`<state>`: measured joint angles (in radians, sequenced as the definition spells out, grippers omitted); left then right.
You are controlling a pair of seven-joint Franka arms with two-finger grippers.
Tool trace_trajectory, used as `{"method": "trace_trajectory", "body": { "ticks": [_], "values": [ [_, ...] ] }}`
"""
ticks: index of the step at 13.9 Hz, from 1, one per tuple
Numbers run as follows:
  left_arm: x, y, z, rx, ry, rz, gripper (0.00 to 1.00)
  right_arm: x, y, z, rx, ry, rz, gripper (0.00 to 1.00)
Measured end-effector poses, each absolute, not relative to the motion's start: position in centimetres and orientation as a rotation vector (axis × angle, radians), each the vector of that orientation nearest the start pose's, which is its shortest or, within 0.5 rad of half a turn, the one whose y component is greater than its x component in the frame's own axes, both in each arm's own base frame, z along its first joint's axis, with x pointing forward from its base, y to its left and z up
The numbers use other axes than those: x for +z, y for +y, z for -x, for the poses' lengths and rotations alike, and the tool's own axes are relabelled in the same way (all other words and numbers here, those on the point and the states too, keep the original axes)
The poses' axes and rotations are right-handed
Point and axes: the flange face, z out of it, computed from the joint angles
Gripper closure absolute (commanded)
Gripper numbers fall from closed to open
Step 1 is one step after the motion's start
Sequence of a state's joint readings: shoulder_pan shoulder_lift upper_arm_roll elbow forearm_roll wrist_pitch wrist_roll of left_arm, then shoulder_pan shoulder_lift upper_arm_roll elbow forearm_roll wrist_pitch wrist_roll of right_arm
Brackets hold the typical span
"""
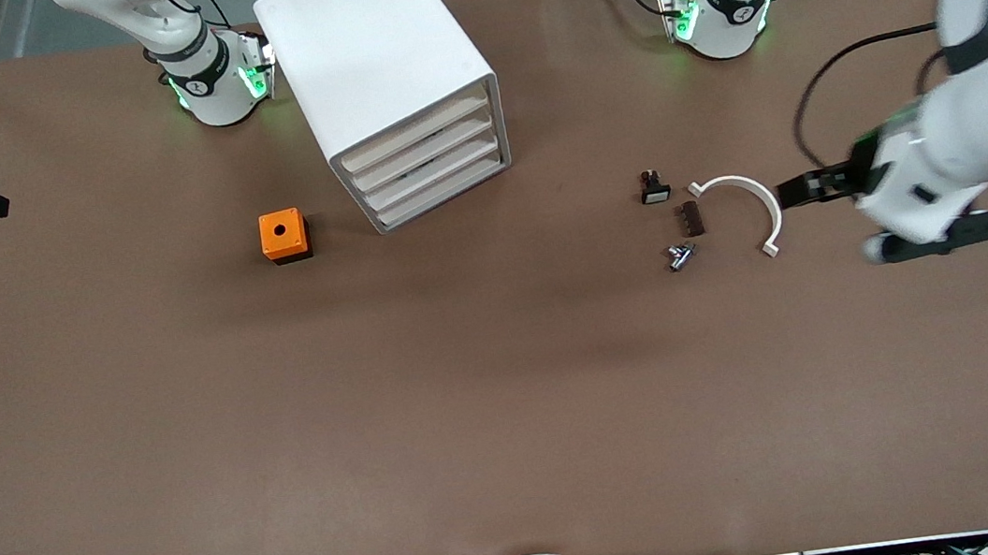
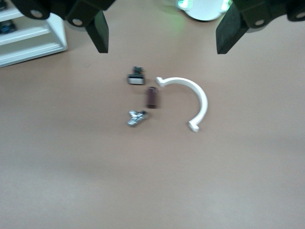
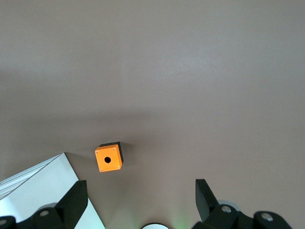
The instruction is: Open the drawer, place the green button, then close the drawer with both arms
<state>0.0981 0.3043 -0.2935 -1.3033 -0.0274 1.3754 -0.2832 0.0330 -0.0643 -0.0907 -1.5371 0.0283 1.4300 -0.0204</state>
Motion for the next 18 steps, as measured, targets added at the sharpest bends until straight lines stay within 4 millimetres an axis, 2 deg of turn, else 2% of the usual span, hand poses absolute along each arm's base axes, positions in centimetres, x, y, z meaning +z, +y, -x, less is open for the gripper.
{"method": "trace_trajectory", "body": {
  "ticks": [1, 2, 4, 9, 12, 15, 18],
  "values": [
    [56.6, -6.7, -61.1, 0.371, -0.129, 3.186, 0.01, 66.3, -2.9, -51.9, 0.065, 0.054, 3.105, 0.0],
    [56.9, -4.7, -61.0, 0.362, -0.121, 3.193, 0.01, 66.3, -2.9, -51.9, 0.064, 0.054, 3.104, 0.0],
    [57.2, -2.6, -60.7, 0.352, -0.097, 3.201, 0.01, 66.3, -2.9, -51.9, 0.065, 0.055, 3.104, 0.0],
    [56.9, -2.5, -60.5, 0.329, -0.042, 3.159, 0.01, 66.3, -3.0, -51.9, 0.065, 0.058, 3.104, 0.0],
    [56.2, -2.5, -60.0, 0.248, -0.045, 3.146, 0.01, 66.3, -3.1, -51.9, 0.064, 0.059, 3.104, 0.0],
    [55.5, -1.6, -57.9, 0.123, -0.066, 3.152, 0.01, 66.3, -3.1, -51.9, 0.062, 0.06, 3.104, 0.0],
    [56.9, -1.5, -56.3, 0.051, -0.063, 3.156, 0.01, 66.3, -3.1, -52.0, 0.05, 0.056, 3.105, 0.0]
  ]
}}
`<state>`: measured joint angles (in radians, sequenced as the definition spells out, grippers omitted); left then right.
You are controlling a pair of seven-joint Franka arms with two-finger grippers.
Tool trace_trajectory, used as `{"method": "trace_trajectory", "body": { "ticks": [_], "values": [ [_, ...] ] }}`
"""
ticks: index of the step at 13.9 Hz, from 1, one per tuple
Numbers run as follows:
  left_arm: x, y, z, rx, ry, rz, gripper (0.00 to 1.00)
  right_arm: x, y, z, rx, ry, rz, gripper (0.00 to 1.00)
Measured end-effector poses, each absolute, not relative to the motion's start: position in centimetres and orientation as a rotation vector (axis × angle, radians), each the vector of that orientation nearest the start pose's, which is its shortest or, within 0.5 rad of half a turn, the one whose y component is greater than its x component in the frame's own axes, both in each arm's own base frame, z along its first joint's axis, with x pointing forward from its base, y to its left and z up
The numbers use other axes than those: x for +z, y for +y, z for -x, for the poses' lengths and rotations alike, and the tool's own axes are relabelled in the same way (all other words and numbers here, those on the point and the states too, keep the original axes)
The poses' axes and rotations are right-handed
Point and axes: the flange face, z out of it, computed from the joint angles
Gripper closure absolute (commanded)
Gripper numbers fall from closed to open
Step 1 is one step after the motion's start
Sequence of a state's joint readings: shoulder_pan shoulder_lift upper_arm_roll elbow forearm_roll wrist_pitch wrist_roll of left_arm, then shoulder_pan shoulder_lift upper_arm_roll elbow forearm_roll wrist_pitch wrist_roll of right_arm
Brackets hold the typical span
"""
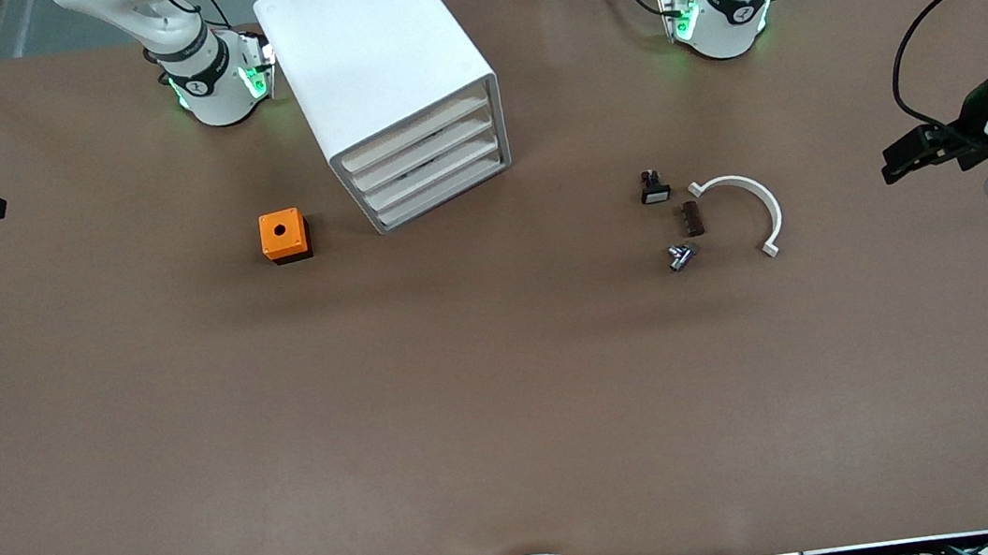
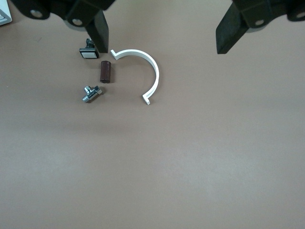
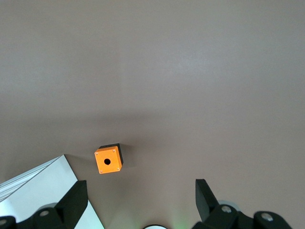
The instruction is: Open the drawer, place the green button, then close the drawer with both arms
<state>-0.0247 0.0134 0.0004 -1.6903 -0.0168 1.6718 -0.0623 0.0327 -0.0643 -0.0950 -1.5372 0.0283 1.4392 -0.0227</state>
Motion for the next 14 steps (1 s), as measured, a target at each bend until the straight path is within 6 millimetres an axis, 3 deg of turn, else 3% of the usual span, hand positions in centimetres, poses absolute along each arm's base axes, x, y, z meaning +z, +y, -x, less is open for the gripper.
{"method": "trace_trajectory", "body": {
  "ticks": [6, 14],
  "values": [
    [62.1, -3.2, -55.0, -0.025, -0.012, 3.159, 0.01, 66.4, -3.2, -52.1, 0.033, 0.032, 3.117, 0.0],
    [62.8, -3.8, -54.9, -0.035, 0.003, 3.159, 0.0, 66.4, -3.2, -52.1, 0.03, 0.024, 3.118, 0.0]
  ]
}}
